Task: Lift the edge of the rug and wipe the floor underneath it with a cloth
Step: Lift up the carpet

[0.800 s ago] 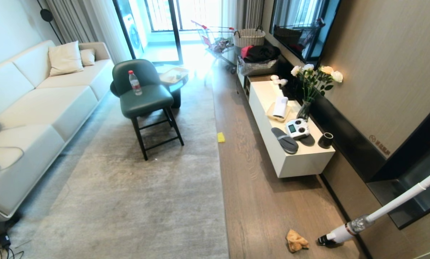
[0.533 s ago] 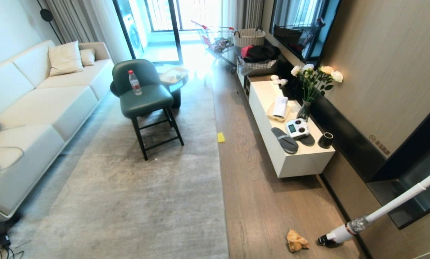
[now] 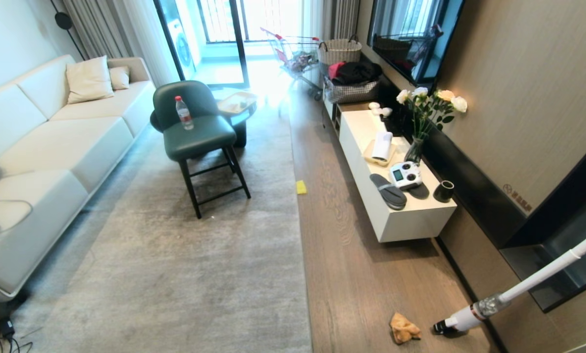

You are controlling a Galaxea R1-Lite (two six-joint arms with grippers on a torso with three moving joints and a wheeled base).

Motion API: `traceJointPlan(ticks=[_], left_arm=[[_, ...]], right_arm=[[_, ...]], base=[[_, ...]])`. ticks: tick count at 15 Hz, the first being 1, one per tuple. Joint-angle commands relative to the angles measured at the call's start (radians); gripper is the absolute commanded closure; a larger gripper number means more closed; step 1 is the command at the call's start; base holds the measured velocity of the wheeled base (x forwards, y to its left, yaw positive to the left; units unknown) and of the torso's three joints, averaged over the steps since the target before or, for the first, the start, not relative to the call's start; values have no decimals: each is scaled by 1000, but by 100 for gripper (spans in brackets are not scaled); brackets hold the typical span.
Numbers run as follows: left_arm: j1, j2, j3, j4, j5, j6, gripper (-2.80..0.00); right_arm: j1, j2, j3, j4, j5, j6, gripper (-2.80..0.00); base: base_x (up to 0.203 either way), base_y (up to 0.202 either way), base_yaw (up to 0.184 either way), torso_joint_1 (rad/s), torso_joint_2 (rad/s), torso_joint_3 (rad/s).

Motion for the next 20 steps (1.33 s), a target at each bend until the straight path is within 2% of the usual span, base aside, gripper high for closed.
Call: traceJointPlan(ticks=[1,20], left_arm=[[0,1,0,0,0,0,0],[0,1,0,0,0,0,0]], right_arm=[[0,2,0,0,1,-1,0],[0,2,0,0,1,7,0]], base=[[0,0,0,0,0,0],[0,0,0,0,0,0]])
